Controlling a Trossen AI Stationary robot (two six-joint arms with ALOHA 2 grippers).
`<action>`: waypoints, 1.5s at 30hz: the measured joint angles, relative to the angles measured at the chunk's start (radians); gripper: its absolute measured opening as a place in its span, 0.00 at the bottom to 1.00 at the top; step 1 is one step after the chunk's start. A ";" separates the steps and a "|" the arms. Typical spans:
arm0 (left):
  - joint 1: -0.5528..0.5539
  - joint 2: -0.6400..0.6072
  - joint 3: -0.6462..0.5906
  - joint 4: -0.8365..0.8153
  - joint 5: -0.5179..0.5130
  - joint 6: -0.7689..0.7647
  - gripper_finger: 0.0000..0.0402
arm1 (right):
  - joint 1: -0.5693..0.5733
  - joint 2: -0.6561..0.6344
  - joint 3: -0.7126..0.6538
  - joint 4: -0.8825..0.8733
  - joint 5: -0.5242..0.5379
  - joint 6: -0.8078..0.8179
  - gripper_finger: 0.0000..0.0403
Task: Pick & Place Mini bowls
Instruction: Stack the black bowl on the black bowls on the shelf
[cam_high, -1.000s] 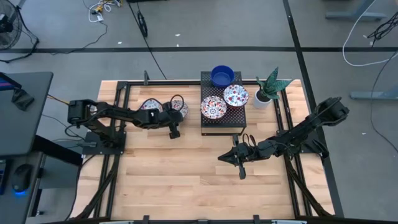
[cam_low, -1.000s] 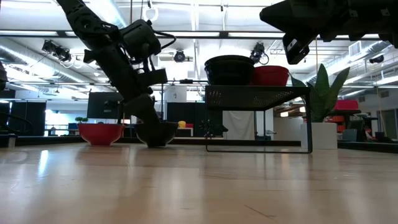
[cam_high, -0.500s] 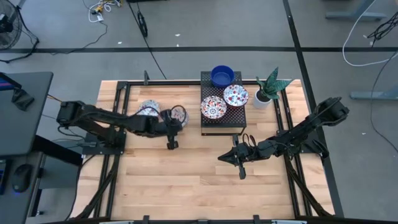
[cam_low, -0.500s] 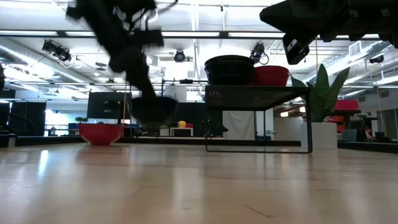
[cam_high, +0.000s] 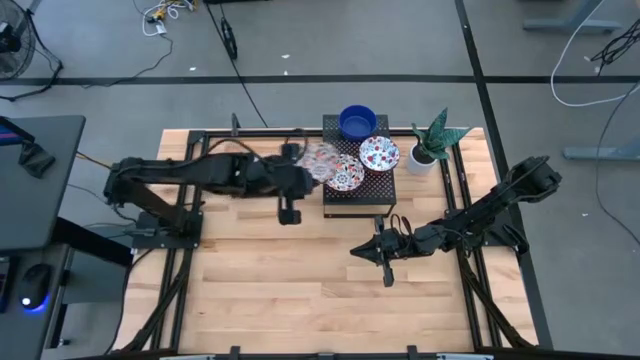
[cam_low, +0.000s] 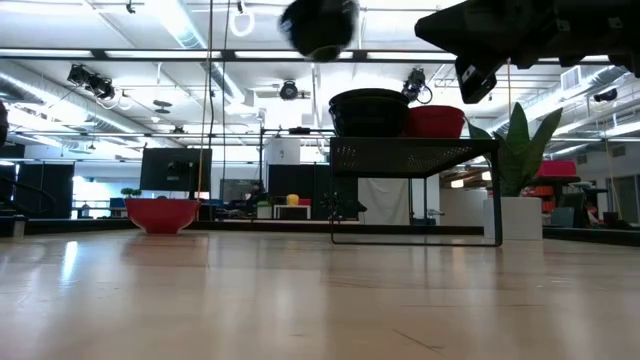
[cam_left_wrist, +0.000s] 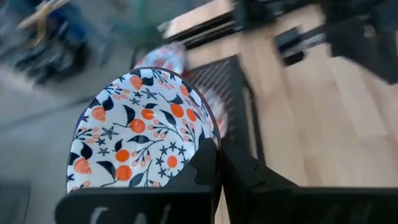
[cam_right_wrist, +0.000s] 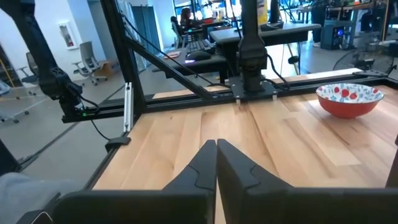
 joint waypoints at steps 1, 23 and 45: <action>0.004 0.028 0.029 0.000 0.032 0.041 0.02 | 0.000 0.000 0.000 0.001 0.000 -0.001 0.04; 0.097 0.285 0.184 -0.010 0.141 0.179 0.05 | 0.000 0.000 0.000 -0.001 -0.001 0.003 0.04; 0.111 0.352 0.156 0.045 0.078 0.165 0.04 | 0.000 0.000 0.000 -0.004 -0.005 0.007 0.04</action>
